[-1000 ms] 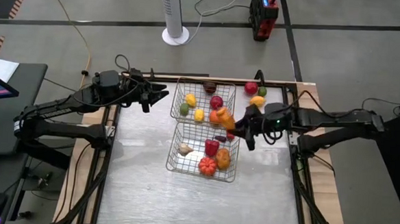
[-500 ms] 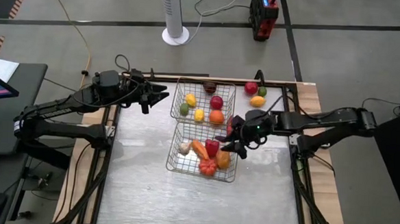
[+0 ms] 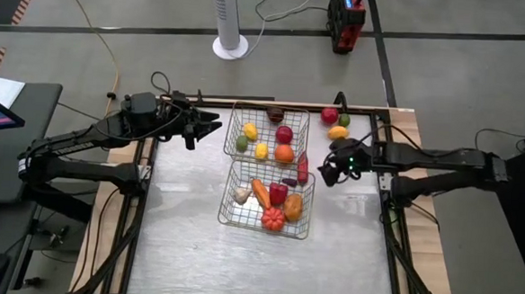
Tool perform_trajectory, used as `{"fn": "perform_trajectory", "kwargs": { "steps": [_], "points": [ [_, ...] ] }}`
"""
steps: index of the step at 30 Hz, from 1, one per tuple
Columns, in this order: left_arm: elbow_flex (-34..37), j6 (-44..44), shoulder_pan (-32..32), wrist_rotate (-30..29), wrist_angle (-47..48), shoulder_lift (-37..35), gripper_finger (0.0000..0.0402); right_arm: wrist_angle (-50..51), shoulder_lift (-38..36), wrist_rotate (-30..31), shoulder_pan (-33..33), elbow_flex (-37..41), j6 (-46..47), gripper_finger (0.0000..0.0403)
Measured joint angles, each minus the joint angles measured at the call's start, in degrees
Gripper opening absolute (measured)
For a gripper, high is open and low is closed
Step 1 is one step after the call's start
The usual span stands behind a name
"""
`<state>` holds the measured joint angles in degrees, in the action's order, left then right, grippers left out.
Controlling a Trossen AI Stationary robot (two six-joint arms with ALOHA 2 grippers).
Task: Sort produce into baskets
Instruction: Put the yellow lemon fruit into the top wire basket
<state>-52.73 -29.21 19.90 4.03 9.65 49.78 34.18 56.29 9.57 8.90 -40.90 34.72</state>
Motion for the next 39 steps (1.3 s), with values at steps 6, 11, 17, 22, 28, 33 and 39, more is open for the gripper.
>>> {"fn": "perform_trajectory", "kwargs": {
  "steps": [6, 11, 17, 22, 28, 33, 39],
  "points": [
    [0.0, -0.1, 0.0, 0.0, 0.0, -0.1, 0.0201, -4.4, 1.0, 1.3, 9.6, 3.7, 1.3, 0.0281],
    [0.0, 1.0, 0.0, 1.6, 0.0, -1.0, 0.0201, -8.1, 3.4, 1.0, 19.2, 3.7, 1.4, 0.0282],
    [0.0, 1.6, 0.0, 3.5, -0.1, -2.0, 0.0201, -10.4, 6.0, -7.0, 28.4, 3.4, -6.5, 0.0288],
    [0.0, 2.1, 0.0, 4.3, 0.0, -2.3, 0.0201, -4.7, 10.6, -12.5, 32.7, -1.3, -18.2, 0.0335],
    [0.0, 4.1, 0.0, -5.3, 0.1, -1.8, 0.0201, 1.2, 18.9, -10.7, 36.6, -9.2, -32.6, 0.0395],
    [0.0, 4.3, 0.0, -9.2, 0.1, -1.8, 0.0201, 7.1, 26.7, -4.3, 38.3, -16.2, -41.3, 0.0386],
    [0.0, 4.1, 0.0, -9.9, 0.1, -1.8, 0.0201, 9.2, 35.5, -2.2, 38.9, -20.2, -45.5, 0.0378]
  ]
}}
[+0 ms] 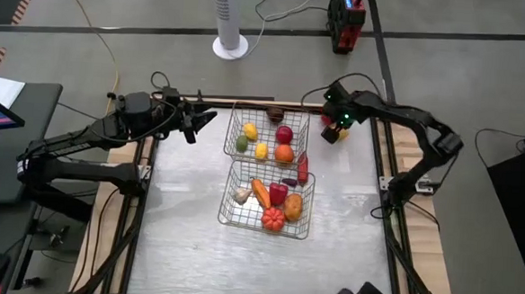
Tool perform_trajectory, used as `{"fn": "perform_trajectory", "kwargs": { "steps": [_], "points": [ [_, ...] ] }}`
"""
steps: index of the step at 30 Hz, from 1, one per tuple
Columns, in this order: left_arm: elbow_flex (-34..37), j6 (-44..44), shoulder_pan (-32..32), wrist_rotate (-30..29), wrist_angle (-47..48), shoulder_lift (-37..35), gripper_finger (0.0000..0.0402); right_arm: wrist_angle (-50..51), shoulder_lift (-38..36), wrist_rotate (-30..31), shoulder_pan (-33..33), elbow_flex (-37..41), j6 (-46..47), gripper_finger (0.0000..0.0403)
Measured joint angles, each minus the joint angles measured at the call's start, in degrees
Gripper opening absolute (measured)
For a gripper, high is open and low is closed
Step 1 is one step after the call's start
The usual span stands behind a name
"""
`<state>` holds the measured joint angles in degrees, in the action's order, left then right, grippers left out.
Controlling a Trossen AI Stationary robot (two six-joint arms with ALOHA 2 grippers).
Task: Sort produce into baskets
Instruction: Put the yellow lemon fruit into the top wire basket
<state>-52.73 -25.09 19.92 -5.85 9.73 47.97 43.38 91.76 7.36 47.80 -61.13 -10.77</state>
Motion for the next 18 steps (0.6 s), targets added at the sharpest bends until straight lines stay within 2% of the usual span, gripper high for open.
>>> {"fn": "perform_trajectory", "kwargs": {
  "steps": [9, 18],
  "points": [
    [0.0, -0.6, 0.0, 0.0, 0.4, 0.0, 0.0201, 5.0, 8.7, 2.0, 0.0, -1.1, -3.3, 0.0364],
    [0.0, 0.5, 0.0, 0.0, 0.4, 0.0, 0.0201, 7.1, 8.5, 4.0, -0.1, -1.1, -2.8, 0.0265]
  ]
}}
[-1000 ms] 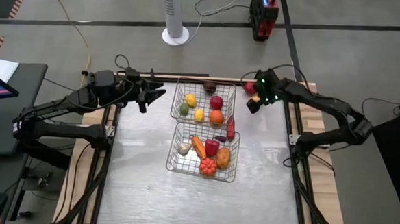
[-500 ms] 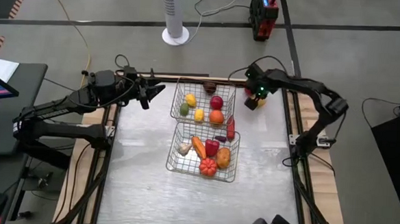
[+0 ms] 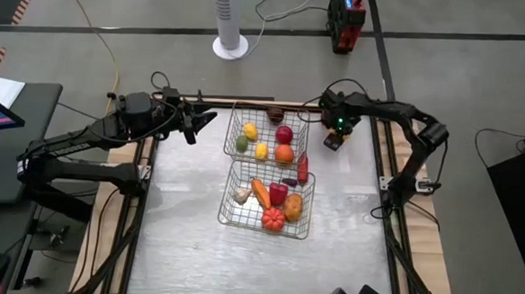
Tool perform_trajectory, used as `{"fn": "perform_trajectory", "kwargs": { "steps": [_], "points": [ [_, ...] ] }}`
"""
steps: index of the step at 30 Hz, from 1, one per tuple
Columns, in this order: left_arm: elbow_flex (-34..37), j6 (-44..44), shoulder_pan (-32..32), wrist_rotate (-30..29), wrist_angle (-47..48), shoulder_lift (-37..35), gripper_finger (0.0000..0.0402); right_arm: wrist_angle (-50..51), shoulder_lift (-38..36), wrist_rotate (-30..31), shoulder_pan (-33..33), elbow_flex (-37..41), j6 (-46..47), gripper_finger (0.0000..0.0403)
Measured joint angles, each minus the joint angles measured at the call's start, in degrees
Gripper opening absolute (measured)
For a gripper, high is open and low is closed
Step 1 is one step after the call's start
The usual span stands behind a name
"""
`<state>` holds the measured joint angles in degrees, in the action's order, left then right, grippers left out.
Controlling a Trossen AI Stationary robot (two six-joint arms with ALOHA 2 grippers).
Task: Sort produce into baskets
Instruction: Put the yellow lemon fruit into the top wire basket
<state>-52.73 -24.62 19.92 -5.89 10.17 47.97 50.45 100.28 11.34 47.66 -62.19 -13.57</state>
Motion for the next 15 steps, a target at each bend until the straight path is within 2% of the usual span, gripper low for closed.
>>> {"fn": "perform_trajectory", "kwargs": {
  "steps": [2, 6, 10, 15],
  "points": [
    [0.0, 0.0, 0.0, 0.0, 0.4, 0.0, 0.0201, 1.0, -1.8, -0.4, -0.1, 0.0, 0.1, 0.0247],
    [0.0, 0.2, 0.0, 0.0, 1.4, 0.0, 0.0201, 6.5, -6.2, -1.7, -1.5, -1.8, 3.5, 0.0245],
    [0.0, 1.7, 0.0, -1.0, 2.0, 0.0, 0.0201, 9.4, -13.6, -7.6, -5.2, -3.5, 8.6, 0.0258],
    [0.0, 3.1, 0.0, -2.4, 3.2, 0.0, 0.0201, 8.0, -24.2, -16.4, -11.1, -5.0, 14.6, 0.0261]
  ]
}}
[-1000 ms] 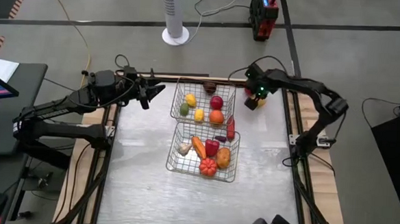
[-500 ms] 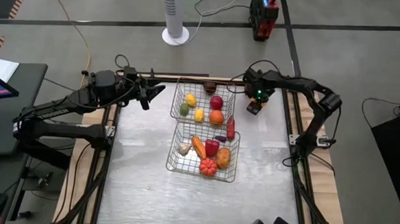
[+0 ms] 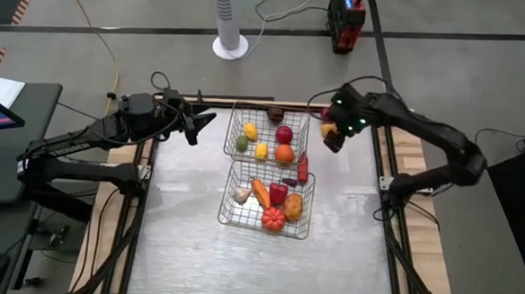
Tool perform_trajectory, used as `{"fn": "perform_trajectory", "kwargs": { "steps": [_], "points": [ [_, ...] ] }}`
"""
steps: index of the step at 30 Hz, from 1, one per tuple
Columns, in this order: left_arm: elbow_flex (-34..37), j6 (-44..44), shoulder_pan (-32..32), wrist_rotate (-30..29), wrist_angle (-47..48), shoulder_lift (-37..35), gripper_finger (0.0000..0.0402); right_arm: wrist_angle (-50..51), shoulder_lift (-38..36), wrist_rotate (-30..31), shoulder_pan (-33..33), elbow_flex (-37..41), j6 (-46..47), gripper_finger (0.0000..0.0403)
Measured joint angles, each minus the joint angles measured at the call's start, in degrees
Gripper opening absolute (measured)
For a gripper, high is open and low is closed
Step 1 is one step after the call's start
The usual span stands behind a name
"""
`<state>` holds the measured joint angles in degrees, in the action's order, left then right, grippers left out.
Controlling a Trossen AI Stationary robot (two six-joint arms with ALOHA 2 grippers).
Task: Sort produce into baskets
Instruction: Put the yellow lemon fruit into the top wire basket
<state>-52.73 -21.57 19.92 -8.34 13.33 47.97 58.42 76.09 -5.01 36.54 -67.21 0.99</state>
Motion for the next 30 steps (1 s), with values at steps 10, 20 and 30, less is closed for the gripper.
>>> {"fn": "perform_trajectory", "kwargs": {
  "steps": [10, 20, 30],
  "points": [
    [0.0, 5.3, 0.0, -3.2, 1.3, 0.0, 0.0201, -9.6, -8.8, -4.4, -16.7, -0.1, 14.3, 0.0264],
    [0.0, 7.0, 0.0, -3.7, 1.4, 0.0, 0.0201, -26.8, -4.0, -3.6, -28.7, 0.0, 24.2, 0.0264],
    [0.0, 5.6, 0.0, -1.5, 1.3, 0.0, 0.0201, -34.7, 0.4, 2.5, -28.8, 0.0, 26.6, 0.0265]
  ]
}}
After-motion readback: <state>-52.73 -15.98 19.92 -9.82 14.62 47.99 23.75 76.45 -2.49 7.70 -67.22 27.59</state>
